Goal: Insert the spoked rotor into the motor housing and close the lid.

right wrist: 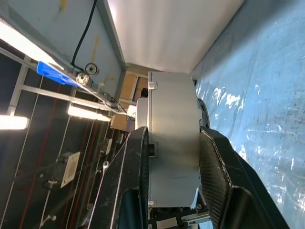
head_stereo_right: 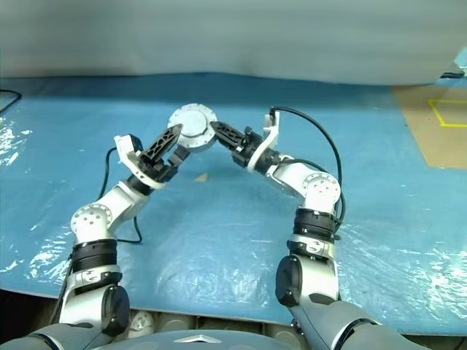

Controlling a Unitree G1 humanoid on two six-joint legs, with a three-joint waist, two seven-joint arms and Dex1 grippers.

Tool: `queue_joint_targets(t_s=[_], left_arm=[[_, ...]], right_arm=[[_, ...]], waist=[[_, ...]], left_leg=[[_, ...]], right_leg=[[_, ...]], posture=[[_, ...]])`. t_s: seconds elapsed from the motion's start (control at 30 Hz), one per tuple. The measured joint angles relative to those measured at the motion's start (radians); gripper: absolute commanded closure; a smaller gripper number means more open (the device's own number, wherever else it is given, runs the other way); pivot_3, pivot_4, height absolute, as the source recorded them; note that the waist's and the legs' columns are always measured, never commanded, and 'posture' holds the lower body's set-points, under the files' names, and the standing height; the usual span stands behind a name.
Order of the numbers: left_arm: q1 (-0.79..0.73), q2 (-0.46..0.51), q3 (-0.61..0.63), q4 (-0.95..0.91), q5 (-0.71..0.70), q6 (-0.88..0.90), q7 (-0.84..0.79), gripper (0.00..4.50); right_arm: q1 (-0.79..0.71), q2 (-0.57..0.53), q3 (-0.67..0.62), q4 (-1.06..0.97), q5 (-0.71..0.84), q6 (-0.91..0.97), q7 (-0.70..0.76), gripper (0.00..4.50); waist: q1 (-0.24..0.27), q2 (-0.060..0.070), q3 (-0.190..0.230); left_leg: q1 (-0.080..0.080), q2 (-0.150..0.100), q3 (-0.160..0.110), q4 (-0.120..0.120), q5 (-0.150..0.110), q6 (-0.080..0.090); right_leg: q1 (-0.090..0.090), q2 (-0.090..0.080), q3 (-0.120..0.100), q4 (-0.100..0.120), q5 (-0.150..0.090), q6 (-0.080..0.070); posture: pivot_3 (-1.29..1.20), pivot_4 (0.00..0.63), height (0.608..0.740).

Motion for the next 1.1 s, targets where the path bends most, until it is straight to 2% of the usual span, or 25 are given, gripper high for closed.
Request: queue_joint_targets(t_s=[0.27,0.37,0.47,0.53,0.63,0.67,0.73,1.1], left_arm=[[-0.069,-0.097,0.019,0.094,-0.012,-0.058,0.022,0.02],[-0.099,-0.117,0.009,0.130,0.022,-0.110,0.014,0.02],[-0.132,-0.134,-0.005,0.160,0.089,-0.194,-0.004,0.63],[-0.132,-0.145,-0.011,0.166,0.111,-0.211,-0.011,1.25],[-0.131,-0.148,-0.015,0.167,0.133,-0.220,-0.021,1.25],[-0.130,-0.148,-0.014,0.167,0.137,-0.220,-0.029,1.57],[-0.130,-0.148,-0.013,0.169,0.141,-0.221,-0.032,1.89],[-0.137,-0.167,-0.008,0.183,0.147,-0.252,-0.023,1.95]], right_arm=[[0.000,-0.028,0.006,-0.010,0.028,-0.020,-0.027,3.39],[0.000,-0.034,0.006,-0.012,0.031,-0.024,-0.037,3.39],[0.001,-0.032,0.025,-0.012,0.037,-0.010,-0.041,3.39],[0.001,-0.031,0.034,-0.012,0.044,-0.007,-0.044,3.39],[0.003,-0.038,0.036,-0.012,0.044,-0.008,-0.054,3.39],[0.003,-0.038,0.036,-0.012,0.045,-0.007,-0.054,3.39],[0.003,-0.039,0.040,-0.012,0.047,-0.007,-0.054,3.39],[0.003,-0.037,0.044,-0.011,0.051,-0.027,-0.077,3.39]], waist=[[0.008,-0.001,0.000],[0.010,-0.001,0.000],[0.011,-0.001,0.000],[0.013,-0.001,0.000],[0.015,-0.002,0.001],[0.015,-0.002,0.001],[0.015,-0.002,0.001],[0.015,-0.002,0.001]], left_leg=[[-0.001,0.000,0.000,0.005,0.000,0.000],[0.000,0.000,-0.001,0.006,0.000,0.000],[0.000,0.000,-0.001,0.007,0.000,0.000],[-0.001,0.000,-0.001,0.007,0.000,0.000],[-0.002,0.000,-0.001,0.008,0.000,0.000],[-0.001,0.000,-0.001,0.008,0.000,0.000],[-0.001,0.000,-0.001,0.008,0.000,0.000],[-0.002,0.000,-0.001,0.009,0.000,0.000]], right_leg=[[0.001,0.000,0.001,0.002,0.001,0.002],[0.001,0.000,0.001,0.003,0.001,0.002],[0.001,0.000,0.001,0.003,0.001,0.002],[0.001,0.000,0.001,0.003,0.001,0.002],[0.001,-0.001,0.001,0.003,0.002,0.003],[0.001,-0.001,0.001,0.004,0.002,0.003],[0.001,0.000,0.001,0.004,0.002,0.003],[0.001,-0.001,0.001,0.004,0.002,0.003]], posture=[[0.00,0.150,0.740],[0.00,0.150,0.740],[0.00,0.150,0.740],[0.00,0.150,0.740],[0.00,0.150,0.740],[0.00,0.150,0.740],[0.00,0.150,0.740],[0.00,0.150,0.740]])
